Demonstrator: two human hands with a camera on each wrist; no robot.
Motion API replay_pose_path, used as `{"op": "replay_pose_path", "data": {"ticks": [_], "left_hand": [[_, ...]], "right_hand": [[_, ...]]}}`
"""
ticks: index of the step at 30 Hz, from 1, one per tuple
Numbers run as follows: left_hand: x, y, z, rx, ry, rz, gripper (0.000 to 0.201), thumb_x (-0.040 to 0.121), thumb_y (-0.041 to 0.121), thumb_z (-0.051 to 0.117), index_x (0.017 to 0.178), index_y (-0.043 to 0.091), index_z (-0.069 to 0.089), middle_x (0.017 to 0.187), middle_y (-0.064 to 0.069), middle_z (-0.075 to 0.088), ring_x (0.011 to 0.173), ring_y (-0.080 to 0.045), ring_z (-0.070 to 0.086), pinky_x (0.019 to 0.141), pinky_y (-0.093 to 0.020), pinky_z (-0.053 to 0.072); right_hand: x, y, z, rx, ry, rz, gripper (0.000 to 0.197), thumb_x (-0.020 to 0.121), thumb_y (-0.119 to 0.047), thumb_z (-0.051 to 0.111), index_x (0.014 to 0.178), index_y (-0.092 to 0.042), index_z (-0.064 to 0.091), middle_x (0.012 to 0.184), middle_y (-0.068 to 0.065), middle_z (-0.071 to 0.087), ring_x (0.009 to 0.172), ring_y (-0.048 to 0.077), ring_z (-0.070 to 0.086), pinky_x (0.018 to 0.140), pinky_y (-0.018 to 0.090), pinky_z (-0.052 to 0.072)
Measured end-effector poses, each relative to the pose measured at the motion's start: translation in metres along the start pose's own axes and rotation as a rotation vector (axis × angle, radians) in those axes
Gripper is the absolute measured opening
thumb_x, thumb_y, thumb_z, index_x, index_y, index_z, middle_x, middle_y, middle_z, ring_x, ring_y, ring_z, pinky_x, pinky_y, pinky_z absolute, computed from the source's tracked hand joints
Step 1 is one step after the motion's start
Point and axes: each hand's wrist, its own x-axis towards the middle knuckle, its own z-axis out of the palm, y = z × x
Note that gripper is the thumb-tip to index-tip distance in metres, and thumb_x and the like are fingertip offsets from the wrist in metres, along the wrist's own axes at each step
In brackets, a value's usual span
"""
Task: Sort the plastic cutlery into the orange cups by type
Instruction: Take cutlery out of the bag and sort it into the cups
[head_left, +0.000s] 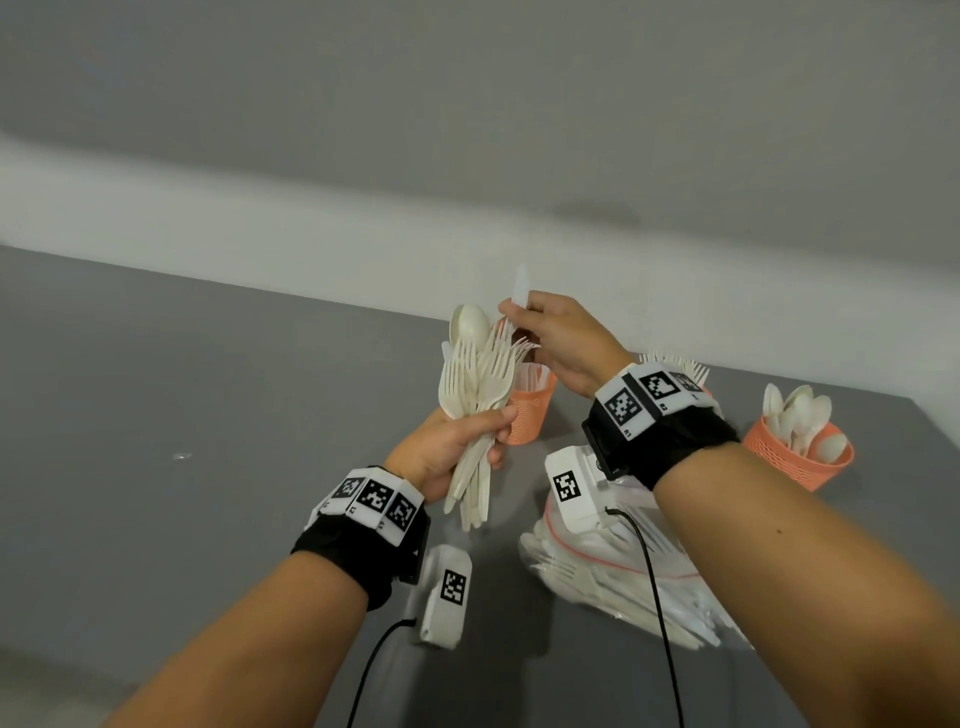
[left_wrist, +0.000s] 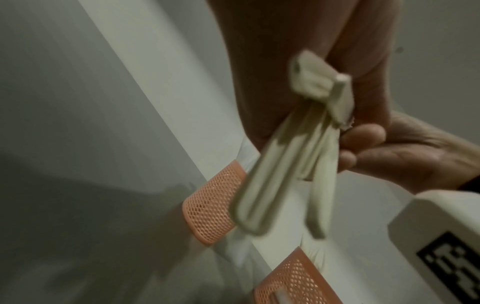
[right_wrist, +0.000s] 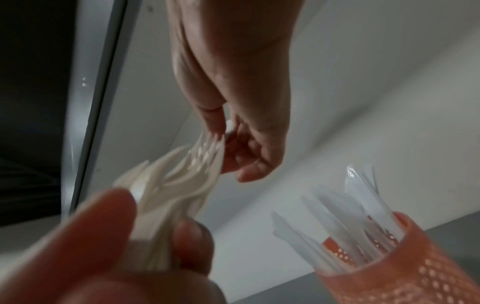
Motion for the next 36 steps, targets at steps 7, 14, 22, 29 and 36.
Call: {"op": "replay_pose_path", "data": {"ticks": [7,14,22,29,36], "left_hand": [[-0.006,-0.007,0.011,0.07,0.154,-0.069,0.01,0.086,0.01,0.062,0.094,0.012,0.058,0.068,-0.003,0.061,0.04,-0.008,0.048,0.041,-0.019,0.044],[-0.003,-0.015,0.033,0.238,0.39,0.038,0.015,0.084,0.006,0.063,0.085,0.019,0.055,0.062,0.003,0.054,0.046,-0.008,0.047,0.046,-0.022,0.041],[0.001,-0.031,0.045,0.621,0.733,0.208,0.03,0.085,0.009,0.059,0.114,0.011,0.052,0.095,-0.003,0.062,0.084,-0.02,0.06,0.068,-0.029,0.046],[-0.002,-0.039,0.033,0.848,0.716,0.176,0.022,0.085,0.007,0.052,0.107,0.006,0.05,0.092,-0.008,0.06,0.079,-0.024,0.054,0.066,-0.031,0.041],[0.002,-0.041,0.02,0.909,0.687,0.161,0.019,0.086,0.008,0.053,0.104,0.005,0.049,0.092,-0.013,0.063,0.079,-0.029,0.058,0.064,-0.034,0.044]], "right_hand": [[-0.022,-0.034,-0.02,0.444,0.296,-0.48,0.017,0.102,-0.024,0.032,0.096,-0.019,0.047,0.068,0.001,0.045,0.056,0.012,0.047,0.056,0.024,0.046],[-0.06,-0.005,0.006,-0.241,0.097,-0.377,0.01,0.081,-0.015,0.07,0.082,-0.009,0.062,0.064,0.001,0.055,0.059,0.01,0.05,0.058,0.025,0.042],[-0.065,0.032,0.018,-0.525,0.23,-0.35,0.021,0.081,-0.019,0.068,0.072,-0.006,0.055,0.065,0.006,0.052,0.059,0.017,0.047,0.053,0.019,0.035],[-0.044,0.024,0.006,-0.289,0.393,-0.281,0.021,0.089,-0.013,0.053,0.071,-0.003,0.051,0.06,0.001,0.046,0.052,0.007,0.041,0.051,0.018,0.033],[-0.03,0.042,0.013,-0.313,0.226,-0.172,0.022,0.092,-0.02,0.05,0.093,0.0,0.058,0.079,0.008,0.059,0.072,0.021,0.056,0.068,0.034,0.045]]}}
